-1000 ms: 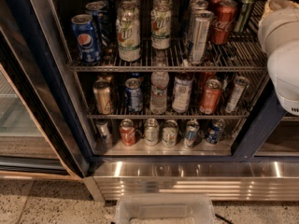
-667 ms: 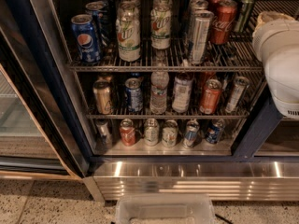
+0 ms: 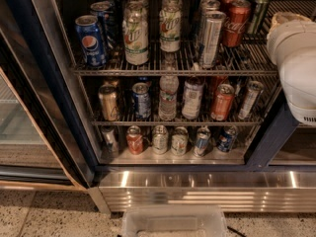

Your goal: Pick green can from top shelf of fridge

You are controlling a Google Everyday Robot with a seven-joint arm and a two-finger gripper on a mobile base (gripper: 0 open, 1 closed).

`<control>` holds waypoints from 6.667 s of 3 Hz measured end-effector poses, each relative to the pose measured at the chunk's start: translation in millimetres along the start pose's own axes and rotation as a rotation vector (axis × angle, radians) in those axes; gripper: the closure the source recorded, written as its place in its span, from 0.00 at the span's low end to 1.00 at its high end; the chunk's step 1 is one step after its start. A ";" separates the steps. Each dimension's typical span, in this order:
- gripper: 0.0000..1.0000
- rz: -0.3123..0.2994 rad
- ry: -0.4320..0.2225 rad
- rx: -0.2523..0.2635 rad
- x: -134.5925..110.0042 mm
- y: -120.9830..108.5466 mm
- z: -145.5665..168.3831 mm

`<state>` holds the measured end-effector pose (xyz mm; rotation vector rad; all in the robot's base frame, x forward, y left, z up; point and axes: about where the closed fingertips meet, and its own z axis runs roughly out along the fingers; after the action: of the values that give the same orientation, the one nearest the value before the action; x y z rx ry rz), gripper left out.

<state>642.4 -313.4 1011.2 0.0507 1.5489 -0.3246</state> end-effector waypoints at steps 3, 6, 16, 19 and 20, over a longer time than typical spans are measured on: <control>0.62 0.000 0.000 0.000 0.0 0.2 0.2; 0.49 -0.009 0.025 0.061 8.9 14.3 76.3; 0.69 -0.009 0.023 0.062 7.6 14.2 77.5; 0.59 -0.009 0.023 0.065 7.1 13.0 78.3; 0.60 -0.012 0.028 0.089 8.8 5.9 86.0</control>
Offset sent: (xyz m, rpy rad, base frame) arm 0.0000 0.0000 0.0000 0.0000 0.0000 0.0000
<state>727.3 -329.6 1004.1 0.1161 1.5627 -0.4035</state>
